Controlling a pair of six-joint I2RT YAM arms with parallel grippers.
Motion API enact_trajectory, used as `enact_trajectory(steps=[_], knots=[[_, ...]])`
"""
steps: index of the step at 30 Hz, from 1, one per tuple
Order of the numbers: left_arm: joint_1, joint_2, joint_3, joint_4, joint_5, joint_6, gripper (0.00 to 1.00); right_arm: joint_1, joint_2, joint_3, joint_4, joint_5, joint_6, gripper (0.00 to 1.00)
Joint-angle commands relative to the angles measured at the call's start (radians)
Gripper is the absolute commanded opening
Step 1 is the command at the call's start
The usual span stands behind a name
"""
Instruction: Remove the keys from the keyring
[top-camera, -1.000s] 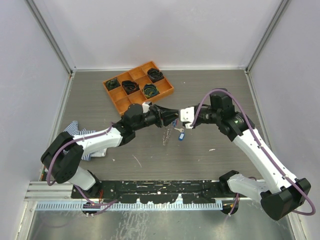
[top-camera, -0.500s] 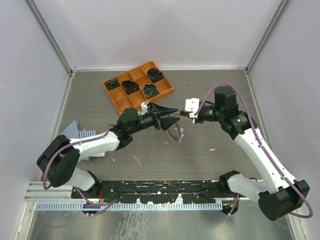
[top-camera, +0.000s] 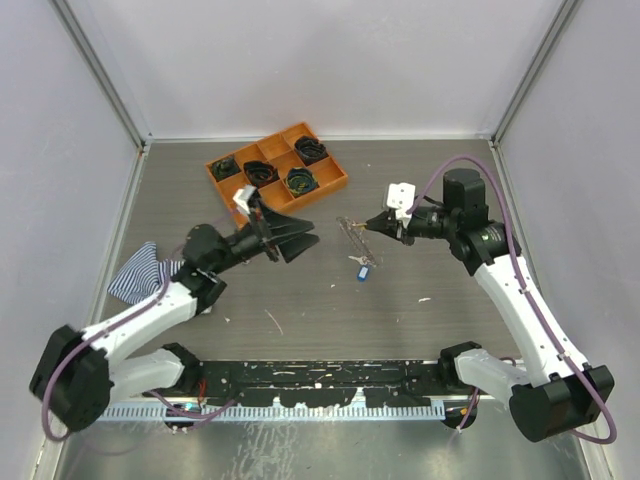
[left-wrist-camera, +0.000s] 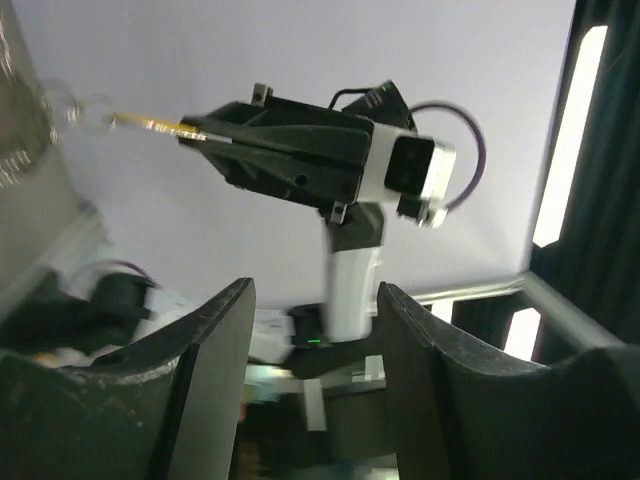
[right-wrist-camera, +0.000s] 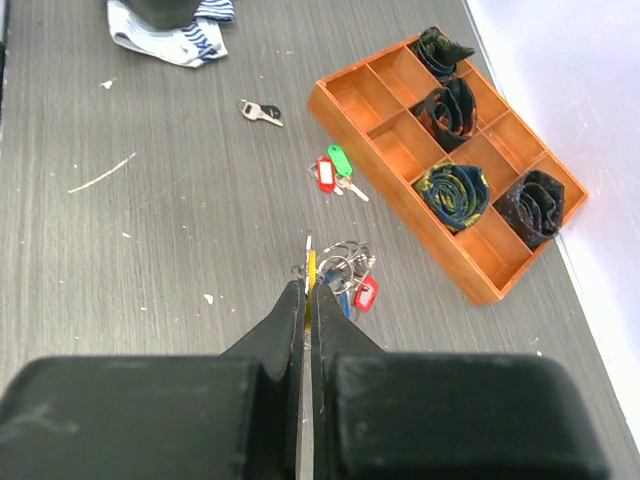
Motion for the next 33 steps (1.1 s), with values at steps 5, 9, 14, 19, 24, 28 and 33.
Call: enact_trajectory(steps=[5,9,14,19,24,28,33], knots=[[0.048,-0.324,0.048,-0.378,0.027,1.103,0.65,-0.017,0.002,0.044,-0.040,-0.150,0.021,0.01],[0.046,-0.394,-0.028,-0.267,-0.015,1.373,0.90,-0.020,0.022,0.064,-0.113,-0.189,-0.020,0.01],[0.046,-0.340,-0.014,-0.210,0.016,1.497,0.98,-0.019,0.054,0.082,-0.188,-0.219,-0.067,0.01],[0.046,-0.166,0.054,-0.144,0.142,1.548,0.99,-0.019,0.088,0.095,-0.232,-0.236,-0.096,0.01],[0.026,-0.017,0.118,-0.064,0.217,1.546,0.92,-0.017,0.107,0.097,-0.248,-0.237,-0.101,0.01],[-0.043,0.084,0.164,-0.054,0.240,1.592,0.88,-0.006,0.121,0.101,-0.252,-0.224,-0.103,0.01],[-0.087,0.193,0.220,-0.076,0.268,1.661,0.75,0.001,0.127,0.099,-0.252,-0.221,-0.104,0.01]])
